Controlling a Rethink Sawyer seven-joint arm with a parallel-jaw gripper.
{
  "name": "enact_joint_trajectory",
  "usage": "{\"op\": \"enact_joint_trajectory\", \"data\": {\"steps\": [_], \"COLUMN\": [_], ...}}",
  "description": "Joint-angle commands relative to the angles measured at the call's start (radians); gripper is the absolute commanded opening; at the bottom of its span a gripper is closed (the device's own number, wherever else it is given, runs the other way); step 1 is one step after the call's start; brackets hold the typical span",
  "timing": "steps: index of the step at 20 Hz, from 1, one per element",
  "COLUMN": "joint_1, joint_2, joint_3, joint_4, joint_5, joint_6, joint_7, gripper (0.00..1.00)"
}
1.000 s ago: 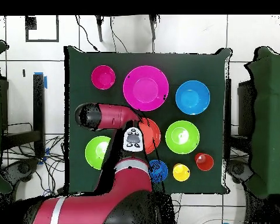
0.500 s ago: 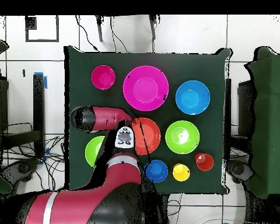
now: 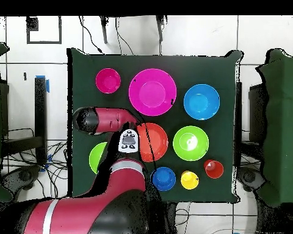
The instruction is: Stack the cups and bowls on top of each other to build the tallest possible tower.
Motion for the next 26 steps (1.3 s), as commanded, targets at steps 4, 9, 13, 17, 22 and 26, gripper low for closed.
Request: {"op": "enact_joint_trajectory", "data": {"steps": [4, 9, 13, 17, 22, 26], "joint_1": [0.003, -0.015, -0.083, -0.159, -0.229, -0.263], "joint_2": [0.046, 0.017, -0.084, -0.162, -0.177, -0.183], "joint_3": [0.056, 0.07, 0.13, 0.194, 0.25, 0.274], "joint_4": [-0.028, -0.006, 0.044, 0.084, 0.086, 0.078], "joint_5": [0.0, -0.015, 0.012, 0.018, -0.001, -0.019], "joint_6": [-0.006, -0.021, 0.081, 0.178, 0.221, 0.26], "joint_7": [0.145, 0.119, 0.066, -0.003, -0.046, -0.062], "gripper": [0.0, 0.0, 0.0, 0.0, 0.0, 0.0]}}
